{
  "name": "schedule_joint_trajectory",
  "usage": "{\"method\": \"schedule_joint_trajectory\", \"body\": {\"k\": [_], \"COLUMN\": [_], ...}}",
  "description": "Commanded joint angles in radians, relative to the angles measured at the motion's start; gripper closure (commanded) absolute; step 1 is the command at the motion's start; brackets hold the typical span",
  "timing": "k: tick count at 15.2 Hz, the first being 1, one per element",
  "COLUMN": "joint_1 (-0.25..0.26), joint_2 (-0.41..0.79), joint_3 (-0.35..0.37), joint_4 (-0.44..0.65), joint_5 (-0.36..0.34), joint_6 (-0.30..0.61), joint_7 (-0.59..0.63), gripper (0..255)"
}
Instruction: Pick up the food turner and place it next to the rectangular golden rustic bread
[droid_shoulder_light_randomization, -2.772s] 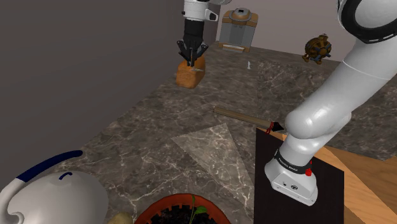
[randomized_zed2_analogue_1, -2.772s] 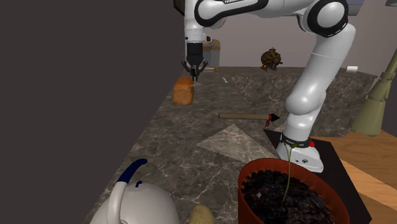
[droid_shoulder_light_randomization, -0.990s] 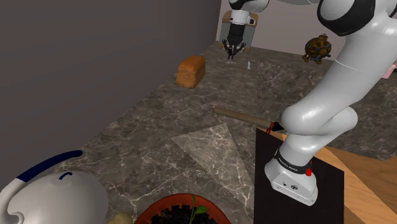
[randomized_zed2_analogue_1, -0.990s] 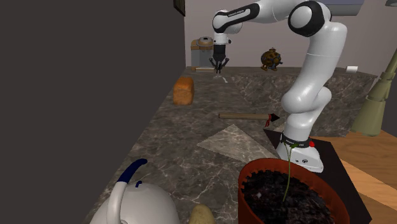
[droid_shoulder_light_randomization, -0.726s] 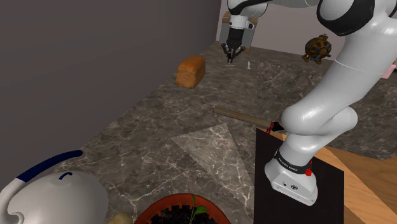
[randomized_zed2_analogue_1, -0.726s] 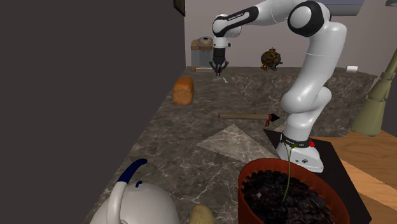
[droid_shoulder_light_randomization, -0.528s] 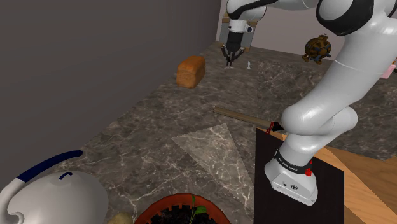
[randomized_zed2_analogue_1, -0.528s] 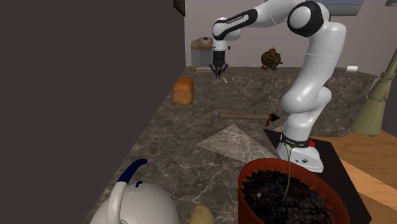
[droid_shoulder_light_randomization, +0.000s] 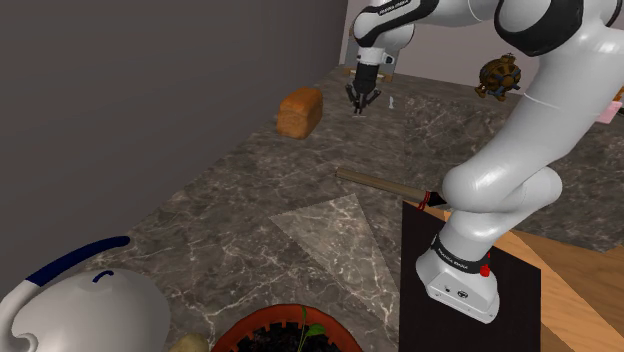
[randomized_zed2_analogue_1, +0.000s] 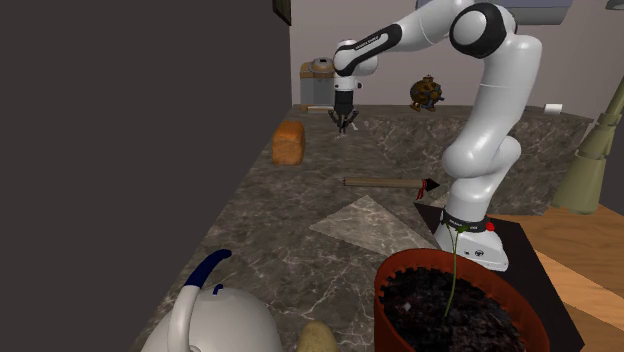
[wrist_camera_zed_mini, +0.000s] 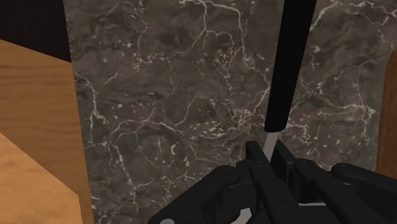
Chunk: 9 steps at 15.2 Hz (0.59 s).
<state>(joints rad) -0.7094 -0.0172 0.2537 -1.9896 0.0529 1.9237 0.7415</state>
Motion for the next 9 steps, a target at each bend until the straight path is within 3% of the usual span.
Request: {"method": "schedule_joint_trajectory", "body": {"k": [1, 9], "joint_1": [0.001, 0.003], "joint_2": [0.007, 0.042], "joint_3": [0.001, 0.003], "joint_4": [-0.020, -0.090], "joint_5": [-0.001, -0.008], "joint_6": [0.027, 0.131], "joint_7": [0.001, 0.003], "gripper": [255, 255]}}
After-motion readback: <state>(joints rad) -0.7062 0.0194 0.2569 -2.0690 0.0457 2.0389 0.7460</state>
